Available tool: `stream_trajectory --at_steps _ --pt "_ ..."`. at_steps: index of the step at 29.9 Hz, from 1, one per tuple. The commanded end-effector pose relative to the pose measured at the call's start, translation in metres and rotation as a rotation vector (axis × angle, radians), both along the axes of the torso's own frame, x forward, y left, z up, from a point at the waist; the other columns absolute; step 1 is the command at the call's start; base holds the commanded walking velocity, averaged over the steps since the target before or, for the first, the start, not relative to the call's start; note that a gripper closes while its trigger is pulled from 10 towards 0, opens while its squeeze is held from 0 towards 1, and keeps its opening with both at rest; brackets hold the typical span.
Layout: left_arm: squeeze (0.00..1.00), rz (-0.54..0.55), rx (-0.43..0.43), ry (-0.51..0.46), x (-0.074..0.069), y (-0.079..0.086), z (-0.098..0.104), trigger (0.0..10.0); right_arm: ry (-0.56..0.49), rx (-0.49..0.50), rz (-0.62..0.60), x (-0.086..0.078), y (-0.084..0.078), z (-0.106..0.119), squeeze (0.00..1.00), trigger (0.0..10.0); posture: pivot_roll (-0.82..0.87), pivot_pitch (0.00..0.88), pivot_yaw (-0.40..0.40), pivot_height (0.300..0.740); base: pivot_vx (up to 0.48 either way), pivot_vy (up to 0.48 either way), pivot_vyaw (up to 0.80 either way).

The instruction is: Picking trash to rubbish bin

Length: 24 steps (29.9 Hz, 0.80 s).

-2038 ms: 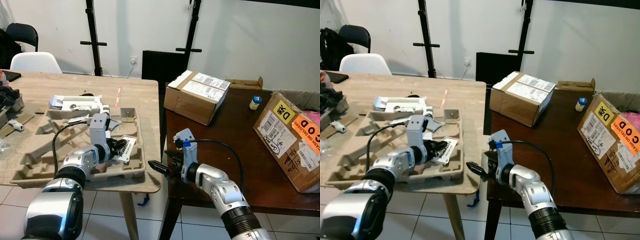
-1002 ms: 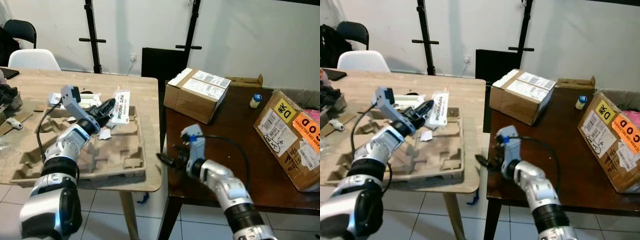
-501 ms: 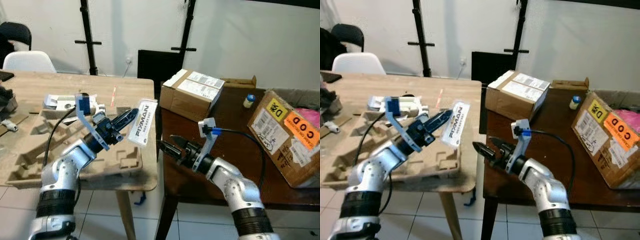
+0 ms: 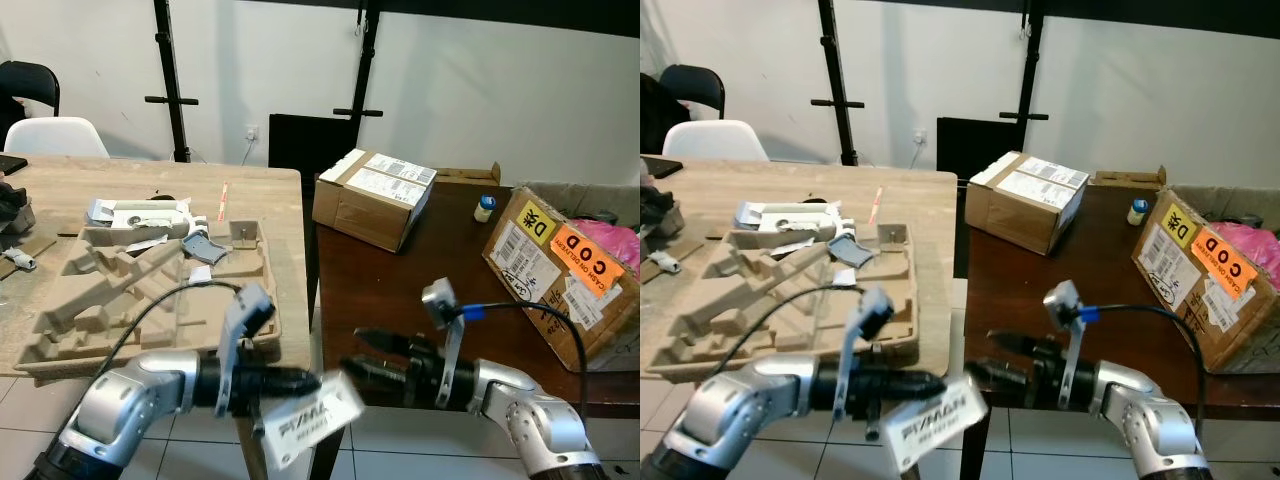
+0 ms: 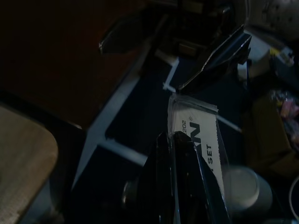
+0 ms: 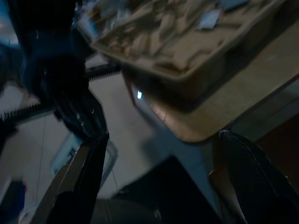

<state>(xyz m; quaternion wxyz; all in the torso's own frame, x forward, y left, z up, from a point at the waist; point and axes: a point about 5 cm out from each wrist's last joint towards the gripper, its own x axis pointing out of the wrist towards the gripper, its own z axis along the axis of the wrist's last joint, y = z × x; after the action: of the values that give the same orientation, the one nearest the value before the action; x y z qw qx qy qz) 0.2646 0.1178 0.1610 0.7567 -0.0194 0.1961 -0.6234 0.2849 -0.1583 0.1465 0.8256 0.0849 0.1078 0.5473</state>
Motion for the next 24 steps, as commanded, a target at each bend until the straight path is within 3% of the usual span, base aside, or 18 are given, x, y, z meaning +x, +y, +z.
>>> stream_trajectory --at_steps 1,3,5,6,9,11,13,15,16,17,19,24 --pt "0.0 0.028 0.18 0.016 -0.002 0.006 -0.024 0.0 0.0 -0.161 0.006 -0.002 -0.003 -0.019 0.0 10.0 0.05 0.045 -0.053 0.74 0.0 0.0 0.0" --pt "0.0 0.028 0.18 0.016 -0.002 0.006 -0.024 0.0 0.0 -0.161 0.006 -0.002 -0.003 -0.019 0.0 10.0 0.05 0.045 -0.053 0.74 0.0 0.0 0.0" --pt "0.0 0.068 0.336 0.002 0.0 0.012 -0.047 0.0 0.003 -0.262 -0.007 -0.001 -0.001 -0.032 0.0 10.0 0.05 0.046 -0.053 0.74 0.0 0.0 0.0" --pt "0.0 0.068 0.336 0.002 0.0 0.012 -0.047 0.0 0.003 -0.262 -0.007 -0.001 -0.001 -0.032 0.0 10.0 0.05 0.046 -0.053 0.74 0.0 0.0 0.0" --pt "0.0 0.081 0.562 -0.042 -0.003 0.021 -0.082 0.0 -0.005 -0.391 -0.002 -0.003 0.002 -0.05 0.0 10.0 0.06 0.047 -0.054 0.74 0.0 0.0 0.0" --pt "0.0 0.073 0.662 -0.034 -0.009 0.026 -0.099 0.0 -0.014 -0.479 0.001 -0.004 0.002 -0.061 0.0 10.0 0.06 0.046 -0.054 0.74 0.0 0.0 0.0" --pt "0.0 0.066 0.691 -0.026 -0.012 0.028 -0.105 0.0 -0.019 -0.514 0.003 -0.004 0.001 -0.064 0.0 10.0 0.06 0.046 -0.054 0.74 0.0 0.0 0.0" --pt "0.0 0.024 0.753 0.023 -0.025 0.031 -0.123 0.0 -0.029 -0.615 0.024 -0.007 -0.002 -0.078 0.0 10.0 0.06 0.047 -0.053 0.74 0.0 0.0 0.0" --pt "0.0 0.024 0.753 0.023 -0.025 0.031 -0.123 0.0 -0.029 -0.615 0.024 -0.007 -0.002 -0.078 0.0 10.0 0.06 0.047 -0.053 0.74 0.0 0.0 0.0" --pt "0.0 -0.011 0.802 0.071 -0.039 0.035 -0.141 0.0 -0.034 -0.685 0.045 -0.011 -0.003 -0.09 0.0 10.0 0.05 0.046 -0.053 0.74 0.0 0.0 0.0" --pt "0.0 -0.024 0.82 0.088 -0.044 0.037 -0.147 0.0 -0.035 -0.706 0.05 -0.013 -0.004 -0.094 0.0 10.0 0.05 0.046 -0.053 0.74 0.0 0.0 0.0" --pt "0.0 -0.009 0.893 0.176 -0.078 0.05 -0.195 0.0 -0.076 -0.837 0.071 -0.029 -0.005 -0.128 0.0 10.0 0.05 0.044 -0.053 0.74 0.0 0.0 0.0"
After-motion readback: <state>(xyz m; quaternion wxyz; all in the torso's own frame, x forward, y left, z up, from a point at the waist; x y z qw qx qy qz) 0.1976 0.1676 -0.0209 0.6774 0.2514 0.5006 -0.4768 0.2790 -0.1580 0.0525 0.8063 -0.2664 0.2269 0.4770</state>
